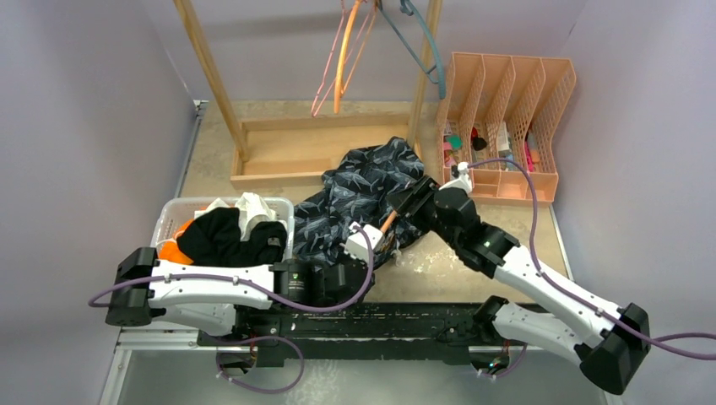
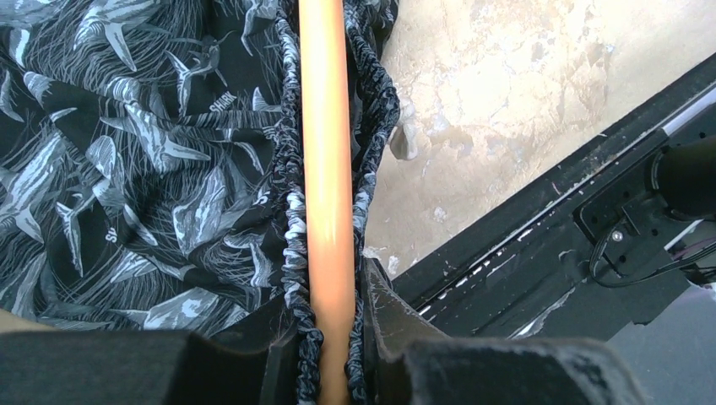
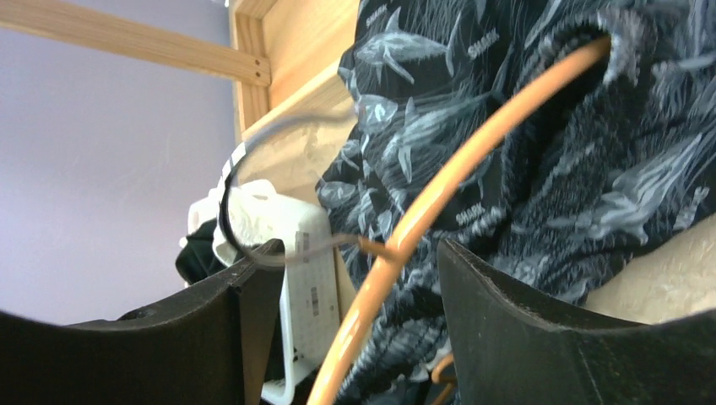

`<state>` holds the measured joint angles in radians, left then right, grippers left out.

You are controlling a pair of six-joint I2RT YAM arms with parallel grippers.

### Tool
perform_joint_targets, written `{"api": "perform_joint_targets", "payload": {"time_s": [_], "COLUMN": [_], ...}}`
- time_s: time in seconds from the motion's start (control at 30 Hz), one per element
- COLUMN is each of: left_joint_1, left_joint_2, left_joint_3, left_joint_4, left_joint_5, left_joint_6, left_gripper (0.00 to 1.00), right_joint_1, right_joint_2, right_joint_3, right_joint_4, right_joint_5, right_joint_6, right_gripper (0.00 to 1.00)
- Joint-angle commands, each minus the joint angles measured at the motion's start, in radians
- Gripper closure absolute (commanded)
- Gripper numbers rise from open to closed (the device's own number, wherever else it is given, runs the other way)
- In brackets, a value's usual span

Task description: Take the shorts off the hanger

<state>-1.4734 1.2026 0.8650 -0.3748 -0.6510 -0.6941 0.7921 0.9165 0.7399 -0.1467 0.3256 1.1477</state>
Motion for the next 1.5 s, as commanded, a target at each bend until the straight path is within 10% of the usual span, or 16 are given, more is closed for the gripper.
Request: {"api": "perform_joint_targets", "payload": {"time_s": [0.0, 0.7, 0.97, 1.47], "left_joint_1": [-0.007, -0.011, -0.011, -0.011], "left_joint_2": [0.024, 0.006, 0.023, 0.039], "left_joint_3": [0.073, 0.047, 0.039, 0.042], "left_joint_4": [0.045, 0.021, 0.056, 0.121], "left_joint_5": [-0.059, -0.226, -0.234, -0.216], "left_joint_6": [0.041, -0.007, -0.011, 0.029], "left_gripper": [1.00, 1.00, 1.00, 1.00], "right_joint_1": [-0.079, -0.080, -0.074, -0.074], "right_joint_2": [0.056, 0.179, 0.197, 0.152], "right_joint_3": [0.068, 0.090, 0.083, 0.016], "right_joint_4": [0.109, 0.093, 0.135, 0.196], "right_joint_5": [-0.137, -0.196, -0.215, -0.262], "right_joint_6": [-0.061, -0.099, -0.080, -0.077], "right_gripper": [0.36, 0.43, 0.68, 0.61]}}
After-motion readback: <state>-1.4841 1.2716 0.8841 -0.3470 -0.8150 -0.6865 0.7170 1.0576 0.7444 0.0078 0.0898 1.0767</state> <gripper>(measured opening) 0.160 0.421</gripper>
